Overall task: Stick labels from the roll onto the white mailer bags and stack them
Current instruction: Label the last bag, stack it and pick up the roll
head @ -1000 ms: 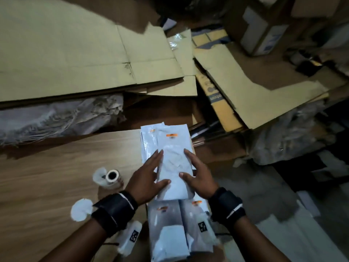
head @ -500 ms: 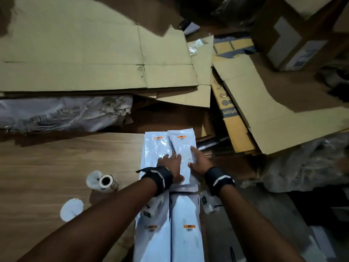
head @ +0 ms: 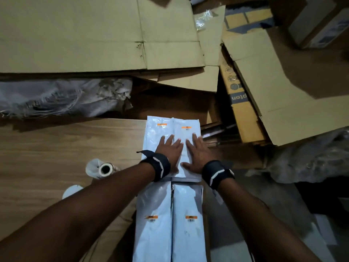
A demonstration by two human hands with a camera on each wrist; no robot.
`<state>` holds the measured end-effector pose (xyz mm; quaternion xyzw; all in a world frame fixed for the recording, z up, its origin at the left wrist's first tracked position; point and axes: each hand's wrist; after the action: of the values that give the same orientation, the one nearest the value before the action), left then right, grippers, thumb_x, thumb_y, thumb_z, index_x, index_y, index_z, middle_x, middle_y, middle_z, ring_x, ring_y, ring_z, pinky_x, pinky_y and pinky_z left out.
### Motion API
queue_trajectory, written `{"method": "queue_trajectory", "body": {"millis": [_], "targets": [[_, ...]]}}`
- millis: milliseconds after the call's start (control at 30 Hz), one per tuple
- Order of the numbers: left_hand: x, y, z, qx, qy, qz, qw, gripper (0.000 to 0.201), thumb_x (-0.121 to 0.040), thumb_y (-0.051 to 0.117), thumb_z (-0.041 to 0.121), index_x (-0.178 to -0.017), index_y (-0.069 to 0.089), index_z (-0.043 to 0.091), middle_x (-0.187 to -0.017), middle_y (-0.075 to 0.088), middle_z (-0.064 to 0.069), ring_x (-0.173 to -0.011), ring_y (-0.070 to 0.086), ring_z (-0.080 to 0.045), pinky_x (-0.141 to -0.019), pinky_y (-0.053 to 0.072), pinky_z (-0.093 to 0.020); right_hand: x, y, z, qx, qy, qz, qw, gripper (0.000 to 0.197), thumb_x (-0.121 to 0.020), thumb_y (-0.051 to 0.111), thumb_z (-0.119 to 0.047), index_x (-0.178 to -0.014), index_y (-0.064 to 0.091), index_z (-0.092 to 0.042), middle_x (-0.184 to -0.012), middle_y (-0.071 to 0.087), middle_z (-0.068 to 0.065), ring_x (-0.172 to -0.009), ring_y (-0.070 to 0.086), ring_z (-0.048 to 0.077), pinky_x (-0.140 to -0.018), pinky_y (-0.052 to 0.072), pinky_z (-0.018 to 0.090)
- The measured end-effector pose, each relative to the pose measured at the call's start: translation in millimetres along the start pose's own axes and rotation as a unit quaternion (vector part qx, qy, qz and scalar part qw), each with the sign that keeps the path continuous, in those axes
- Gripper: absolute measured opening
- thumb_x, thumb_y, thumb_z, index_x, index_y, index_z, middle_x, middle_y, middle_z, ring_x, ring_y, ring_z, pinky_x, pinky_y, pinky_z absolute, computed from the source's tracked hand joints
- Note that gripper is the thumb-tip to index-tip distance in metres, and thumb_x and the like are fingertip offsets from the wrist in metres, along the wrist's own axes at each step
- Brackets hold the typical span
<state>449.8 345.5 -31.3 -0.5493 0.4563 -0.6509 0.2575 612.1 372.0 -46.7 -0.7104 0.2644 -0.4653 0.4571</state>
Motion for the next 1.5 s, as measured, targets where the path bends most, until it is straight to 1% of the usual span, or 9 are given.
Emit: {"method": "queue_trajectory", "body": {"millis": [267,400,533,733,867,1000,1267,1400,1500], "targets": [[16,5,-13,0.062,0.004,0.025,0.998,0.102,-0.081,0.063,0.062,-0.155,0.009,0.019,-0.164,0.008,-0.004,-0.149,0.003,-0.034,-0.119,0.007,-0.052,-4,10,-14,0.003,-0.016,0.045,0.999,0.098,-0.082,0.05,-0.067,-0.155,0.007,-0.018,-0.162,-0.008,0.014,-0.149,-0.01,0.035,-0.122,0.004,0.043],[70,-2,-53,0.184,-0.055,0.189,0.963,0.074,-0.085,0.055,0.06,-0.148,0.038,0.024,-0.155,0.036,-0.002,-0.142,0.031,-0.029,-0.114,0.028,-0.045,21,-2,-35,-0.101,-0.048,0.176,0.978,0.08,-0.087,0.06,-0.054,-0.151,0.03,-0.016,-0.162,0.008,0.013,-0.15,0.005,0.033,-0.118,0.015,0.046],[138,26,-115,0.234,-0.156,0.347,0.894,0.037,-0.083,0.05,0.047,-0.108,0.068,0.026,-0.108,0.069,0.001,-0.099,0.062,-0.029,-0.085,0.048,-0.039,62,-9,-62,-0.163,-0.077,0.223,0.958,0.068,-0.089,0.063,-0.045,-0.147,0.038,-0.019,-0.162,0.013,0.008,-0.15,0.008,0.027,-0.116,0.012,0.037],[213,68,-154,0.268,-0.288,0.293,0.871,0.01,-0.084,0.07,0.038,-0.082,0.064,0.029,-0.078,0.058,0.006,-0.075,0.062,-0.023,-0.062,0.042,-0.029,102,-2,-124,-0.264,-0.107,0.232,0.93,0.047,-0.088,0.07,-0.029,-0.132,0.055,-0.023,-0.158,0.027,0.001,-0.146,0.022,0.019,-0.115,0.02,0.027],[214,93,-136,0.188,-0.189,0.273,0.924,0.026,-0.076,0.067,0.05,-0.084,0.069,0.026,-0.082,0.062,-0.003,-0.071,0.058,-0.03,-0.058,0.047,-0.035,105,10,-173,-0.272,-0.123,0.207,0.931,0.04,-0.087,0.067,-0.03,-0.126,0.06,-0.024,-0.156,0.031,0.001,-0.143,0.028,0.019,-0.114,0.025,0.029],[202,98,-126,0.084,-0.138,0.205,0.965,0.032,-0.064,0.079,0.051,-0.083,0.071,0.028,-0.094,0.064,0.0,-0.082,0.056,-0.028,-0.066,0.044,-0.037,106,13,-215,-0.28,-0.12,0.2,0.931,0.038,-0.086,0.068,-0.026,-0.124,0.061,-0.027,-0.156,0.031,-0.003,-0.143,0.027,0.014,-0.112,0.027,0.027],[187,88,-143,0.126,-0.158,0.155,0.967,0.021,-0.088,0.048,0.018,-0.109,0.049,0.021,-0.099,0.065,-0.005,-0.106,0.051,-0.031,-0.084,0.031,-0.039,121,11,-257,-0.27,-0.083,0.188,0.941,0.036,-0.088,0.066,-0.034,-0.123,0.059,-0.033,-0.156,0.029,-0.009,-0.142,0.027,0.008,-0.111,0.031,0.026],[209,75,-166,0.291,-0.132,0.185,0.929,0.024,-0.078,0.061,0.021,-0.098,0.048,0.023,-0.087,0.062,-0.002,-0.096,0.055,-0.03,-0.081,0.036,-0.035,126,14,-266,-0.35,-0.019,0.213,0.912,0.029,-0.087,0.071,-0.029,-0.116,0.064,-0.029,-0.138,0.048,-0.014,-0.124,0.045,0.0,-0.096,0.03,0.001],[242,61,-191,0.491,-0.092,0.211,0.84,0.033,-0.073,0.078,0.02,-0.079,0.047,0.027,-0.082,0.069,0.003,-0.079,0.062,-0.02,-0.071,0.047,-0.03,121,15,-267,-0.498,0.078,0.22,0.835,0.016,-0.089,0.07,-0.031,-0.104,0.068,-0.026,-0.115,0.065,-0.011,-0.107,0.06,0.008,-0.093,0.048,0.024]]}}
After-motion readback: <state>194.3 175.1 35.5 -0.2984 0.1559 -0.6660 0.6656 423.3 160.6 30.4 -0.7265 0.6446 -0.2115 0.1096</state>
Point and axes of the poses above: each hand's wrist, its own x-axis away from the middle knuckle, its own y-axis out of the palm, z = x × y
